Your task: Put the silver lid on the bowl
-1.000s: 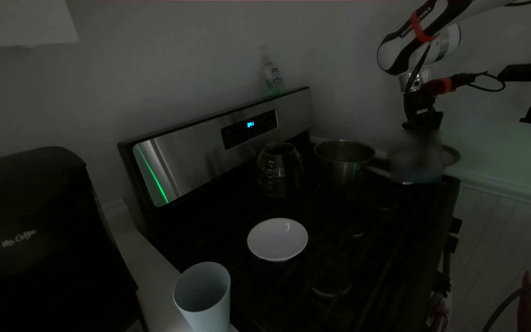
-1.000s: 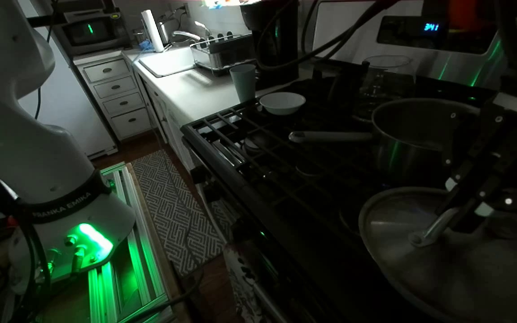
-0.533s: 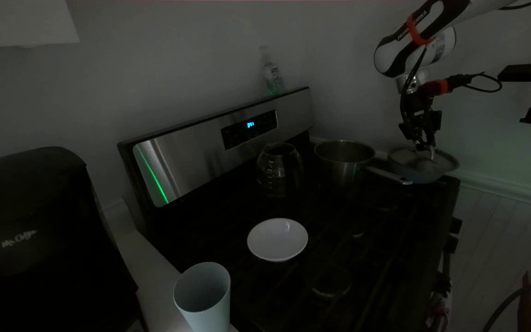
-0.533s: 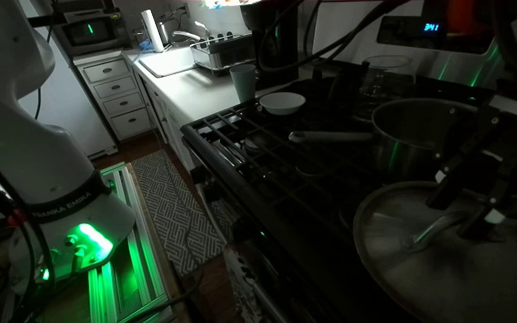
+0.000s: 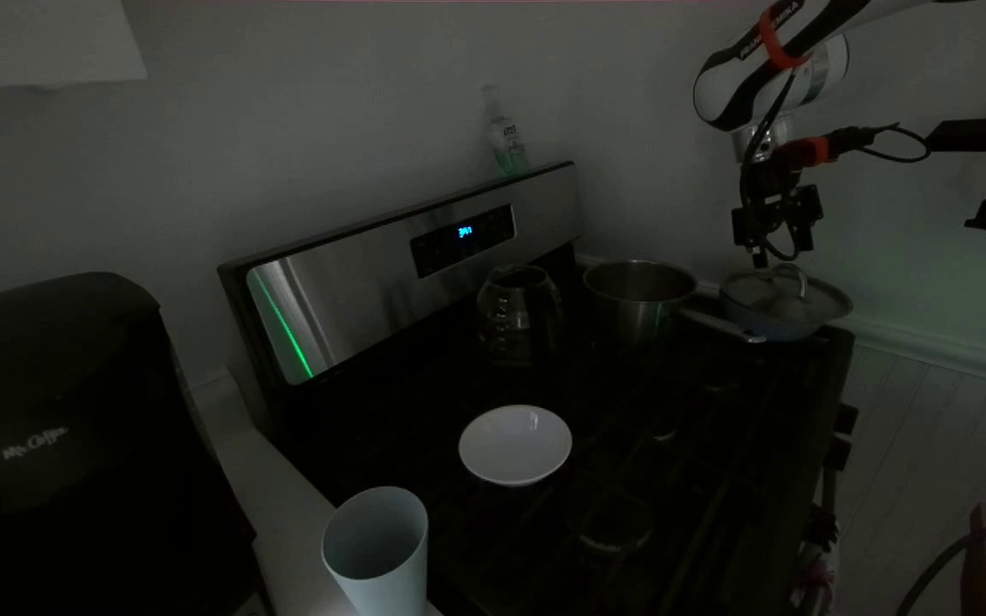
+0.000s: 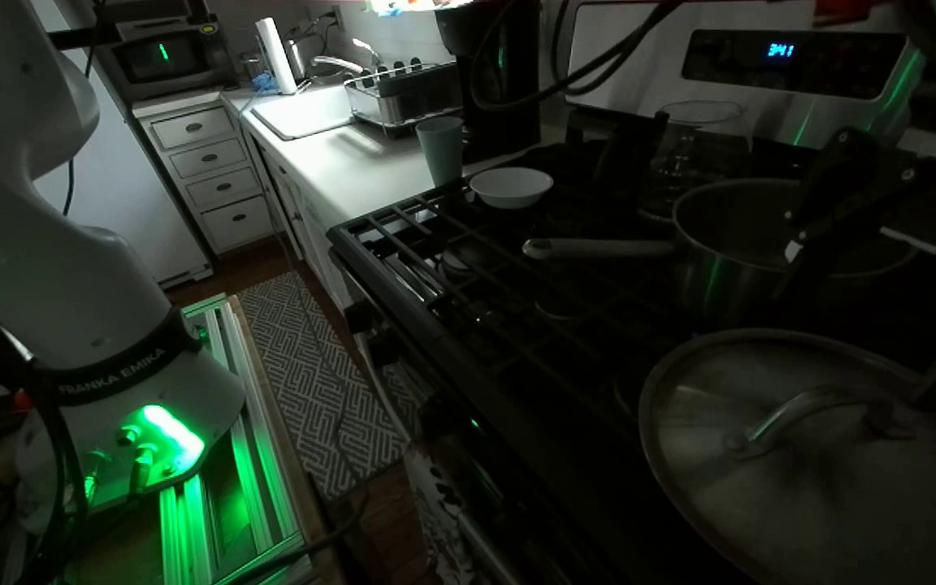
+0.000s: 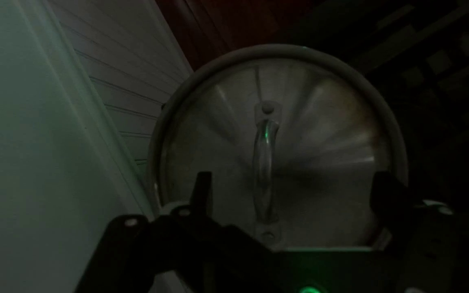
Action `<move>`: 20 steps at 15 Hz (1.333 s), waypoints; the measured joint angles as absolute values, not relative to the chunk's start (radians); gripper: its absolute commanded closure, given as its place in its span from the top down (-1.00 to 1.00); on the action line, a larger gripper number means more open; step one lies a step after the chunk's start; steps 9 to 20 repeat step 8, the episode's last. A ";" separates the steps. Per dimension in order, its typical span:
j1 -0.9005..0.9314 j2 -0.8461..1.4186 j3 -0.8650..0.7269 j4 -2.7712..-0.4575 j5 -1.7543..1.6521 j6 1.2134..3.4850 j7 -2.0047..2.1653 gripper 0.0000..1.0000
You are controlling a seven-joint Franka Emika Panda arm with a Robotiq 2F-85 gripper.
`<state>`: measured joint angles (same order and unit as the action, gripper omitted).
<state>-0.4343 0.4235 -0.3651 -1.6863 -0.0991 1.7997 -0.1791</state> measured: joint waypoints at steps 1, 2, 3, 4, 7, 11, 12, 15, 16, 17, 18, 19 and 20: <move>-0.429 0.401 -0.365 -1.694 -0.101 1.804 -0.167 1.00; -0.422 0.372 -0.365 -1.709 -0.108 1.812 -0.150 1.00; -0.411 0.338 -0.365 -1.728 -0.114 1.832 -0.142 1.00; -0.400 0.301 -0.362 -1.754 -0.115 1.865 -0.142 1.00; -0.377 0.204 -0.330 -1.827 -0.107 1.939 -0.150 1.00; -0.374 0.201 -0.330 -1.827 -0.107 1.936 -0.150 1.00; -0.374 0.201 -0.330 -1.827 -0.107 1.936 -0.150 1.00; -0.374 0.201 -0.330 -1.827 -0.107 1.936 -0.150 1.00; -0.374 0.201 -0.330 -1.827 -0.107 1.936 -0.150 1.00; -0.374 0.201 -0.330 -1.827 -0.107 1.936 -0.150 1.00; -0.374 0.201 -0.330 -1.827 -0.107 1.936 -0.150 1.00; -0.374 0.201 -0.330 -1.827 -0.107 1.936 -0.150 1.00; -0.374 0.201 -0.330 -1.827 -0.107 1.936 -0.150 1.00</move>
